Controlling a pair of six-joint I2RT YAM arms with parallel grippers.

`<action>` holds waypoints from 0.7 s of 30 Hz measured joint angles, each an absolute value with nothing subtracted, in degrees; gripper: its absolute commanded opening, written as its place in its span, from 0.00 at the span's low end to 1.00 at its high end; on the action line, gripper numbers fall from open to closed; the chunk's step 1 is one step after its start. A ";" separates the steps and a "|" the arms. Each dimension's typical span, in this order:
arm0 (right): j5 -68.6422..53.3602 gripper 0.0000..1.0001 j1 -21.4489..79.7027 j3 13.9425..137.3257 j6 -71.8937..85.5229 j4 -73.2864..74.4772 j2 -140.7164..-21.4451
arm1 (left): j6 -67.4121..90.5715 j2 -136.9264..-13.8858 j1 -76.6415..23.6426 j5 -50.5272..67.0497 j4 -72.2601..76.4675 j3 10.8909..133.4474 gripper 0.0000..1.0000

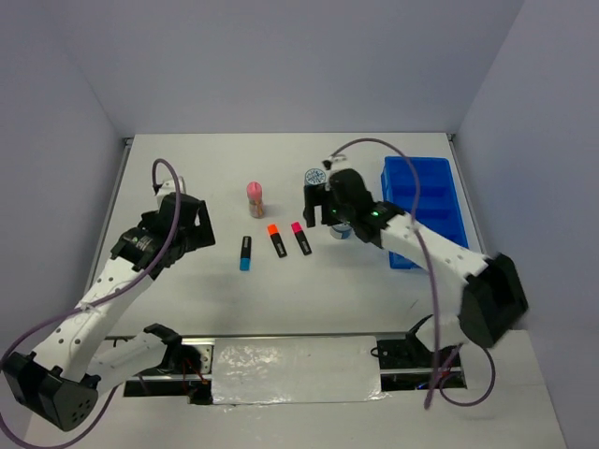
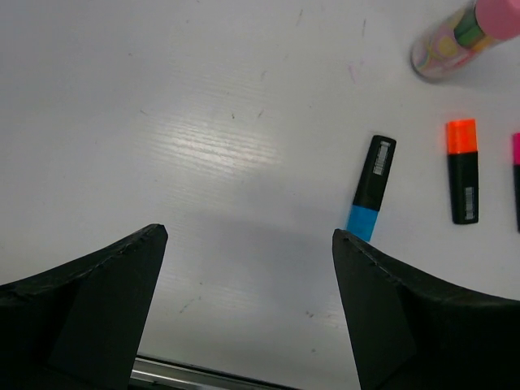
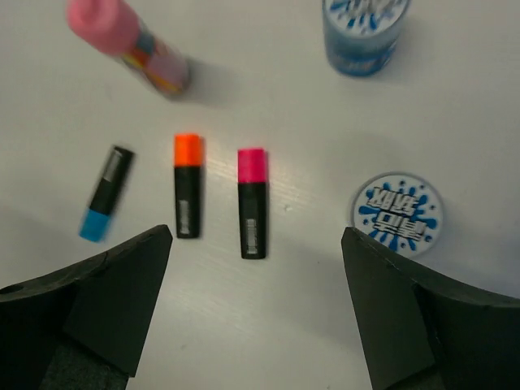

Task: Sort the stationery into containers
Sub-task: Pick up the pen from the center of the board.

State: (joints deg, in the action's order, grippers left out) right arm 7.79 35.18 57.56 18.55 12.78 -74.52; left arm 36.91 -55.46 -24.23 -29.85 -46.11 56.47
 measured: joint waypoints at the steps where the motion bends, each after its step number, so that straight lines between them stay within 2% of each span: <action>1: 7.64 0.93 36.23 59.33 17.67 14.04 -79.07 | 35.57 -55.61 -24.08 -28.91 -45.95 56.47 0.98; 5: 8.88 0.91 38.59 68.07 15.03 18.68 -96.97 | 31.90 -54.65 -24.05 -26.24 -44.03 55.00 0.99; 8: 9.26 0.89 39.66 72.01 13.91 21.02 -104.79 | 30.06 -52.73 -24.01 -24.38 -43.03 53.87 0.99; 11: 9.19 0.84 40.73 73.32 13.32 22.76 -107.68 | 29.52 -52.25 -23.92 -23.62 -42.13 53.87 0.99; 14: 9.19 0.72 41.47 75.40 12.93 23.70 -109.21 | 28.77 -52.84 -23.86 -23.24 -41.93 53.87 0.99; 21: 8.54 0.57 41.76 77.82 12.97 23.31 -114.72 | 28.64 -52.23 -23.81 -23.03 -41.89 53.87 0.99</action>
